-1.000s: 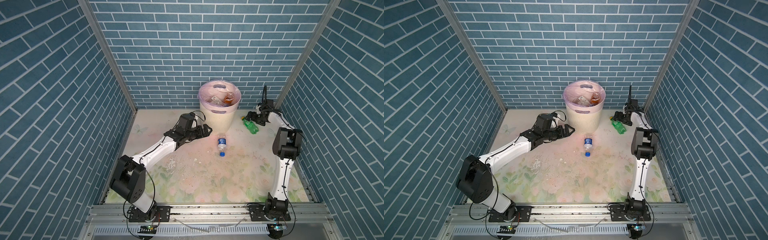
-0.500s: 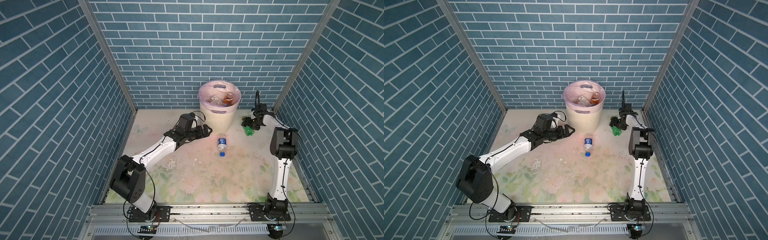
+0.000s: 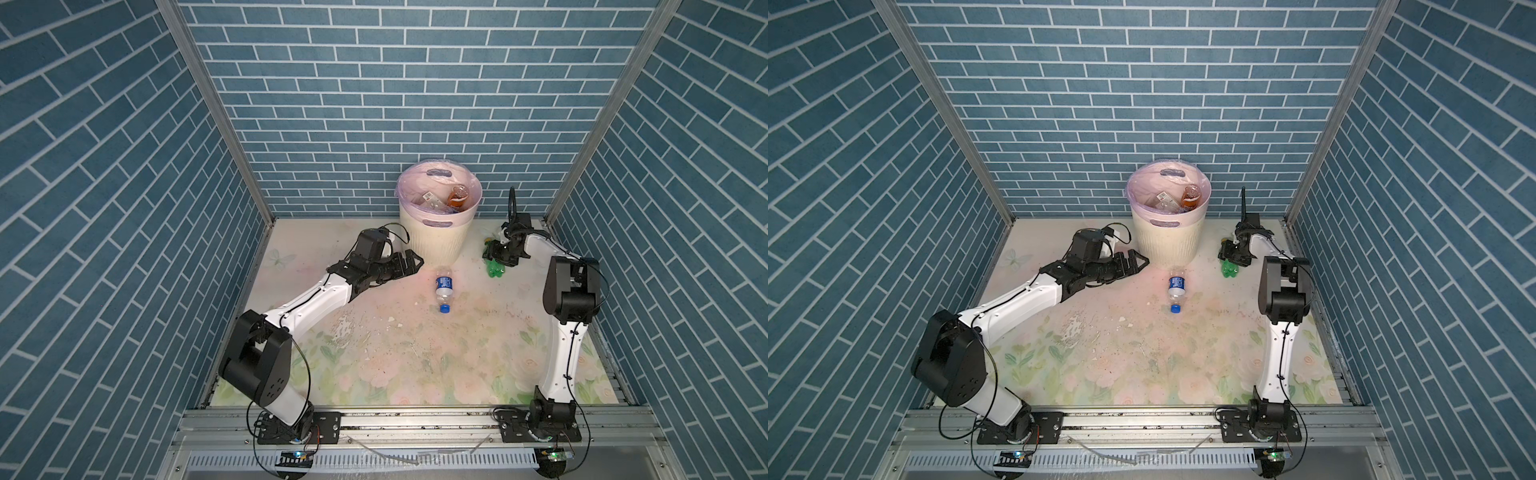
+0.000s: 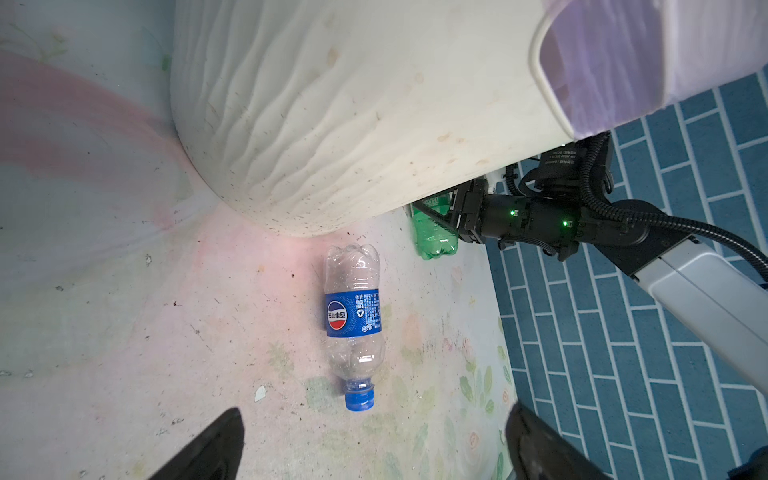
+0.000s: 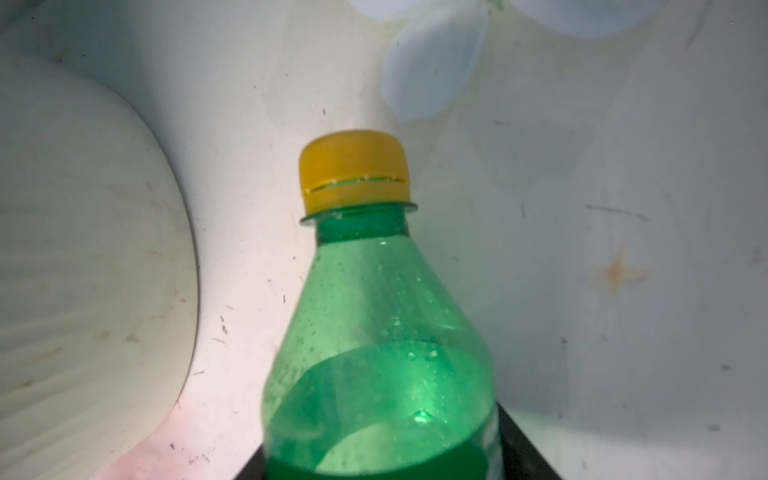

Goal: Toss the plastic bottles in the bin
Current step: 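Lift the Sprite bottle and carry it over the bin with the right gripper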

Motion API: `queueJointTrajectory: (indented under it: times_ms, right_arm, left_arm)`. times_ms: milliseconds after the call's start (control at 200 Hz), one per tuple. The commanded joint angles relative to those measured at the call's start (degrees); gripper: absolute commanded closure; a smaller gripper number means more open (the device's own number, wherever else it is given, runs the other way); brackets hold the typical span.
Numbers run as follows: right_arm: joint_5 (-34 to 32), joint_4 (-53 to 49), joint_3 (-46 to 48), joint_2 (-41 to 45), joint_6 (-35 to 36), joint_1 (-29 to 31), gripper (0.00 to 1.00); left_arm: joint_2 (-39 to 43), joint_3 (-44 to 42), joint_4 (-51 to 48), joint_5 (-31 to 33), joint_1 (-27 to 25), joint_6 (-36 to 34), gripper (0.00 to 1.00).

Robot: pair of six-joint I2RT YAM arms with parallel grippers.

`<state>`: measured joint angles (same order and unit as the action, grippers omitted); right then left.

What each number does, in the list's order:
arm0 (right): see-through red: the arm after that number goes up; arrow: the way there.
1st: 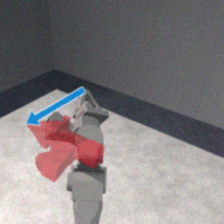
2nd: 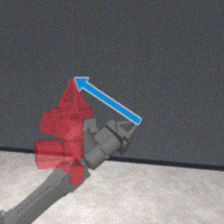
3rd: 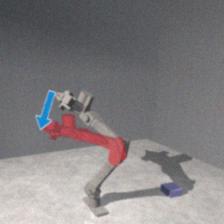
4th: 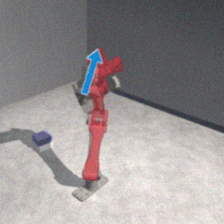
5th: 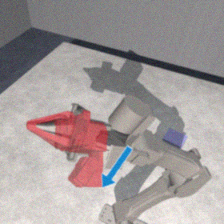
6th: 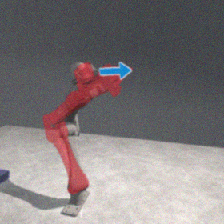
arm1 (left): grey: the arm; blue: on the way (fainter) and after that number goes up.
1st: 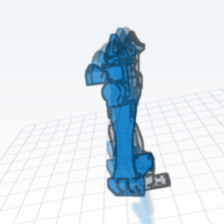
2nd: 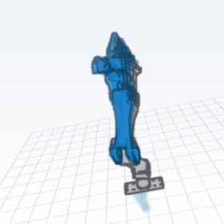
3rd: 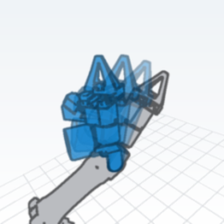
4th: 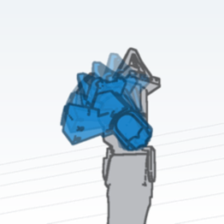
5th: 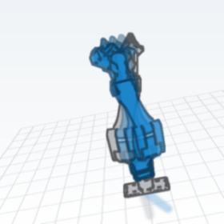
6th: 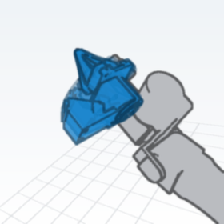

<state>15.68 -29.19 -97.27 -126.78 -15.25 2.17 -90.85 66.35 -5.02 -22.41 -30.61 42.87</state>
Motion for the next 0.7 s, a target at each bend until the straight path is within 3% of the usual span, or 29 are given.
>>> queueJointTrajectory:
  times_ms: [0, 370, 695]
  right_arm:
    - [0.6, 1.2, 3.9, 4.4, -3.5, 0.7, 0.51]
    - [1.1, 1.1, 8.6, 14.4, -4.4, 2.2, 0.53]
    - [0.9, -0.8, 2.1, 25.4, -3.8, 3.1, 0.55]
  left_arm:
    - [1.6, -1.3, 0.9, -0.7, 0.4, 0.8, 0.01]
    - [2.5, -1.0, -1.1, -1.2, 0.3, 1.1, 0.01]
    - [2.3, 9.9, -7.3, 0.7, -0.2, -6.9, 0.01]
